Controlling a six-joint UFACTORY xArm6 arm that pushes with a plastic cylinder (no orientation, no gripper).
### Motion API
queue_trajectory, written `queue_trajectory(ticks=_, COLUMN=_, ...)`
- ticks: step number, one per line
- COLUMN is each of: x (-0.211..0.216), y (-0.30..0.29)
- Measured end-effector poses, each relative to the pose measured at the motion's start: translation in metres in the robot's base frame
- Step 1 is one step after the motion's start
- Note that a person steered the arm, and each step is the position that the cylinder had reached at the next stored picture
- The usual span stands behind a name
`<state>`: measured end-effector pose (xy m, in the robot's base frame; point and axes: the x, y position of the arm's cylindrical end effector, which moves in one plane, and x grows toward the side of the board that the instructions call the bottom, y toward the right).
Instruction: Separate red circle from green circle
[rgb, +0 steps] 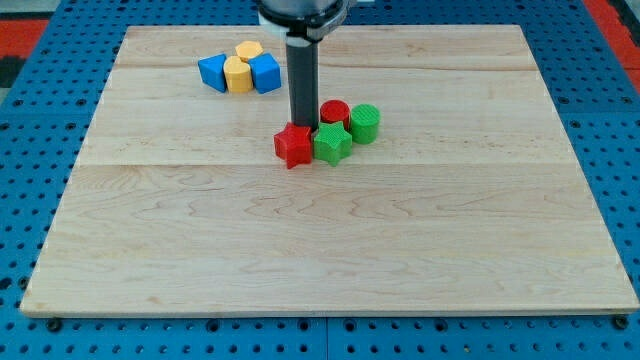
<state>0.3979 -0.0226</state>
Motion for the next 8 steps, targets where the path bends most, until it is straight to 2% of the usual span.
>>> queue_trajectory(ticks=1, x=-0.015, y=0.000)
queue_trajectory(ticks=3, x=-0.027, y=0.082)
queue_trajectory(ticks=4, x=-0.061, y=0.076)
queue_trajectory(ticks=5, x=-0.032, y=0.103)
queue_trajectory(ticks=6, x=-0.017, y=0.164)
queue_trajectory(ticks=7, x=-0.008, y=0.199)
queue_trajectory(ticks=8, x=-0.046, y=0.189)
